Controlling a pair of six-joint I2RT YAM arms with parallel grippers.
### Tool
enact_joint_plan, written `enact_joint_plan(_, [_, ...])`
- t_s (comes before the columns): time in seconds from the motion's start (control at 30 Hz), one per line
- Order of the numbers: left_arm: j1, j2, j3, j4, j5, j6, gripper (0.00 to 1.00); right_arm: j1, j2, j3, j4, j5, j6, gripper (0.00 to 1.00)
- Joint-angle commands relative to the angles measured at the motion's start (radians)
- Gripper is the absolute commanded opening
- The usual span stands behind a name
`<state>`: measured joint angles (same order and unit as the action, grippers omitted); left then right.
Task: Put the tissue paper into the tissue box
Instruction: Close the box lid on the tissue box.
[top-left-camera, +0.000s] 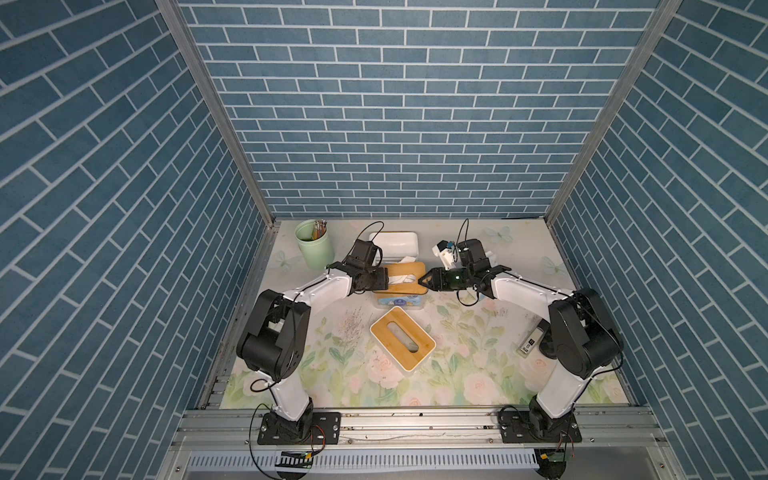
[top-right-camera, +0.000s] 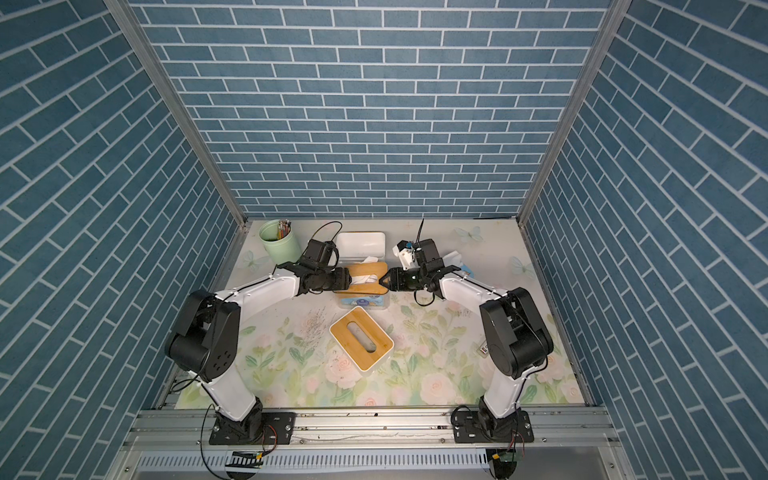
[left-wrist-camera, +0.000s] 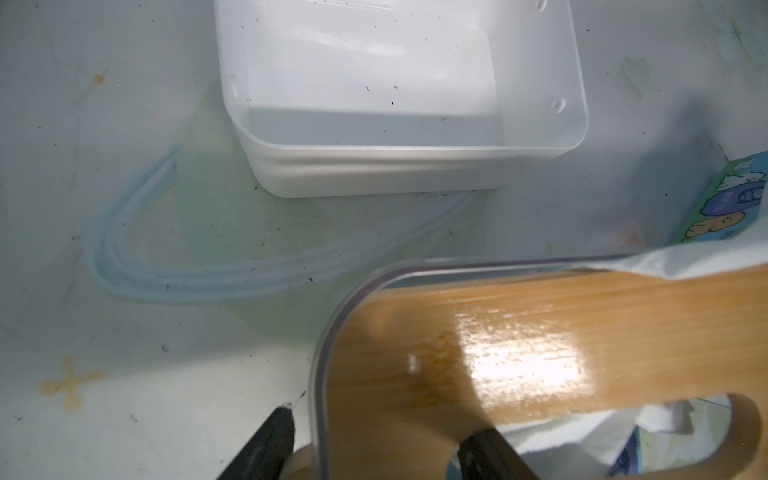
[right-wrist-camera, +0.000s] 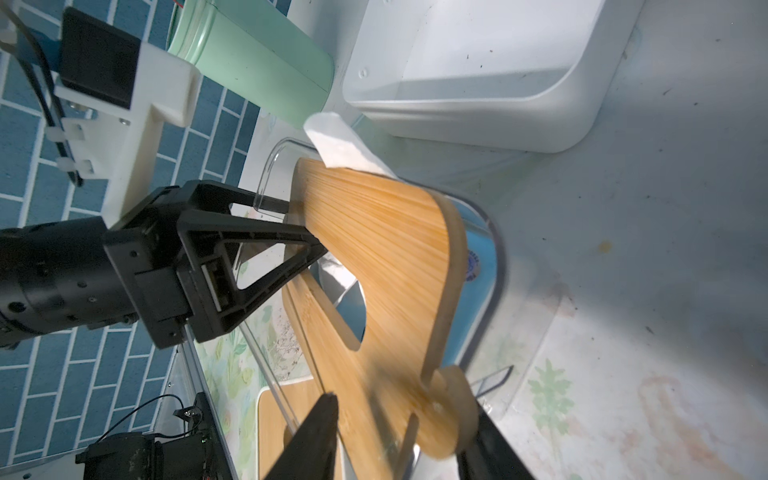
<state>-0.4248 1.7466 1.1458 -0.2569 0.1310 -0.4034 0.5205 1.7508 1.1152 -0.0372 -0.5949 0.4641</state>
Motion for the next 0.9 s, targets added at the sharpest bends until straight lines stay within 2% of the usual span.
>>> enact_joint_plan(0.0, [-0.001,0.011,0.023,-0.023,0.020,-0.008,0.63,0.002,-0.037,-0.008,0.013,-0.010,-0.025,0.49])
enact_joint_plan(0.6, [0.042,0.083,0.115,-0.162,0.202,-0.101,0.54,0.044,-0.106,-0.099,0.105,0.034,-0.013,0.61])
enact_joint_plan(0.87, [0.057,0.089,0.121,-0.226,0.184,-0.059,0.53,0.008,-0.085,-0.038,0.034,0.153,-0.088,0.70])
